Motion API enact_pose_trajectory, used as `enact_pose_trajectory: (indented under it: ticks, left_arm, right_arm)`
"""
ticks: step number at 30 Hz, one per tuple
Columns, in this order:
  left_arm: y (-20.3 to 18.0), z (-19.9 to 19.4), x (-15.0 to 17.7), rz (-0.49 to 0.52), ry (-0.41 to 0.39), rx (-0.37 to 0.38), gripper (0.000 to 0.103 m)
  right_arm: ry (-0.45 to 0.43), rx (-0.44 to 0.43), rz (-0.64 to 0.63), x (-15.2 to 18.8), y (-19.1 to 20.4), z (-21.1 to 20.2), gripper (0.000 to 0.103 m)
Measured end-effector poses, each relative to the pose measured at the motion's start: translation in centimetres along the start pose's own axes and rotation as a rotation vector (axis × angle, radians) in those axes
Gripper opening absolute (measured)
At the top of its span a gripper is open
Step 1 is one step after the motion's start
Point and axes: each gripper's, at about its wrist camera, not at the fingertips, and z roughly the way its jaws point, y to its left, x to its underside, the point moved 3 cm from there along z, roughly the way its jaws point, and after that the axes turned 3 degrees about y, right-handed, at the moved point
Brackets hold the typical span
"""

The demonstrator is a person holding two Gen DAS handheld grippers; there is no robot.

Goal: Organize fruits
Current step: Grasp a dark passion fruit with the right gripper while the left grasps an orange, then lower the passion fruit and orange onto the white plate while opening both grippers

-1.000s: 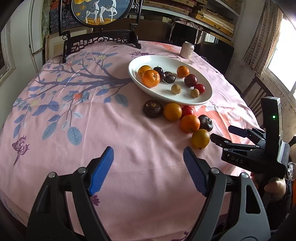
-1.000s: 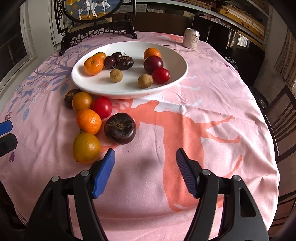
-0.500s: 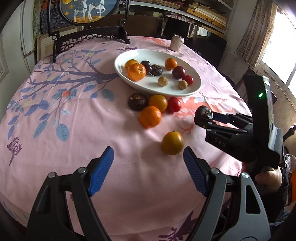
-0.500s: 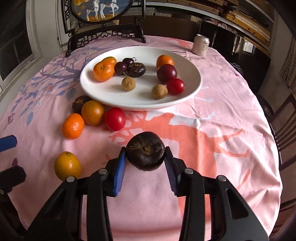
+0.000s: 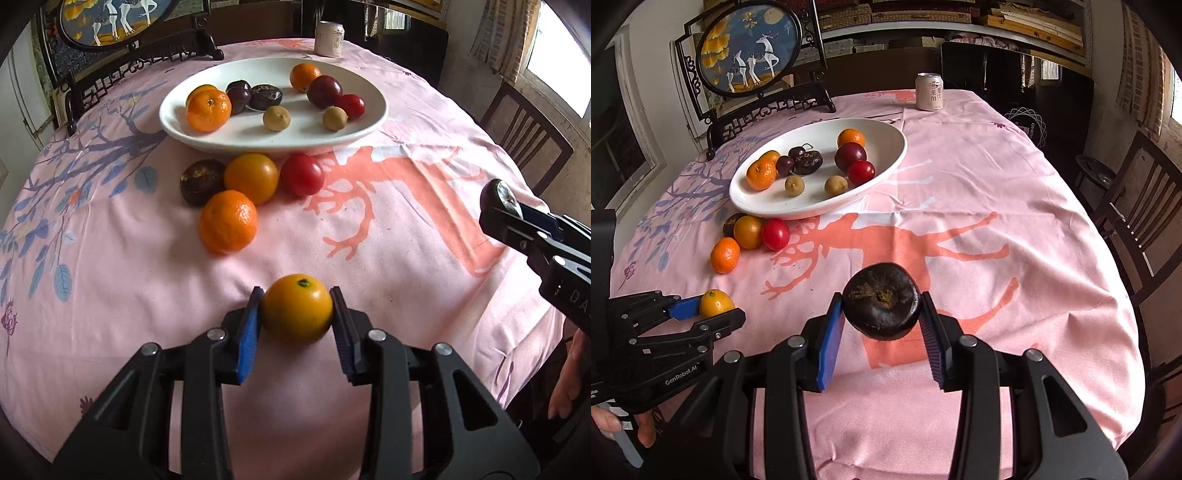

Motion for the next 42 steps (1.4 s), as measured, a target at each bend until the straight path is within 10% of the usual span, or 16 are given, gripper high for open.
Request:
enact_pose_trajectory:
  ticks: [22,42]
  left_arm:
    - [3.1,-3.4,-2.9,-0.043,-0.087,0.001,0.036]
    - [6.3,7.1,-23.2,-0.076,-0.002,-0.097,0.037]
  right_arm:
    - [-0.004,-0.042,-0.089,-3.3,3.7,0.9,0.041]
    - [0.006,0.118,-0.058,-17.2,1.1,12.2,0.041]
